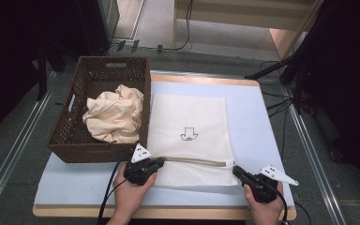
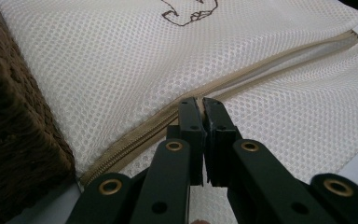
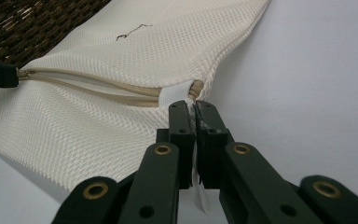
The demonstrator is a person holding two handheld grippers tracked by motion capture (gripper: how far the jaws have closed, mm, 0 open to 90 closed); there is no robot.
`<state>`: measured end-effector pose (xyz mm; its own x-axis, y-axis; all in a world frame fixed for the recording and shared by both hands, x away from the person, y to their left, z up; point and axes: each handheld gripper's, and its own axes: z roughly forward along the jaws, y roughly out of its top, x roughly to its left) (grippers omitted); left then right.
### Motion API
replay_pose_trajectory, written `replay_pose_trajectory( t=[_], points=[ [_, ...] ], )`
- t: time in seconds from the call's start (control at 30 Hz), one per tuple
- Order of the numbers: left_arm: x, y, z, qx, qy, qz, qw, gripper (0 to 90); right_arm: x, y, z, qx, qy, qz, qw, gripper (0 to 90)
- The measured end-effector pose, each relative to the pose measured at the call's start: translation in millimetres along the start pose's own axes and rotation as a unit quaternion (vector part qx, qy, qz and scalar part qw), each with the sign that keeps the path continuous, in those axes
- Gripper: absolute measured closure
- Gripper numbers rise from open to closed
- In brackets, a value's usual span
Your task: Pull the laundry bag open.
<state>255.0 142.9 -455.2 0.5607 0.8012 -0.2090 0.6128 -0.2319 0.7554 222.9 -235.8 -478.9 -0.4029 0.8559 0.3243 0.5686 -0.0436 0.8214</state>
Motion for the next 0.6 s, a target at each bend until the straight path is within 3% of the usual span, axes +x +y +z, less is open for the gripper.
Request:
replay_pose_trajectory(
  t=[0.6],
  points=[
    [2.8,-2.9,-8.8,-0.002,-0.004,-0.003,1.0,88.0,4.0,-0.7,0.2,-0.001,0.003,-0.001,1.0,87.5]
  ],
)
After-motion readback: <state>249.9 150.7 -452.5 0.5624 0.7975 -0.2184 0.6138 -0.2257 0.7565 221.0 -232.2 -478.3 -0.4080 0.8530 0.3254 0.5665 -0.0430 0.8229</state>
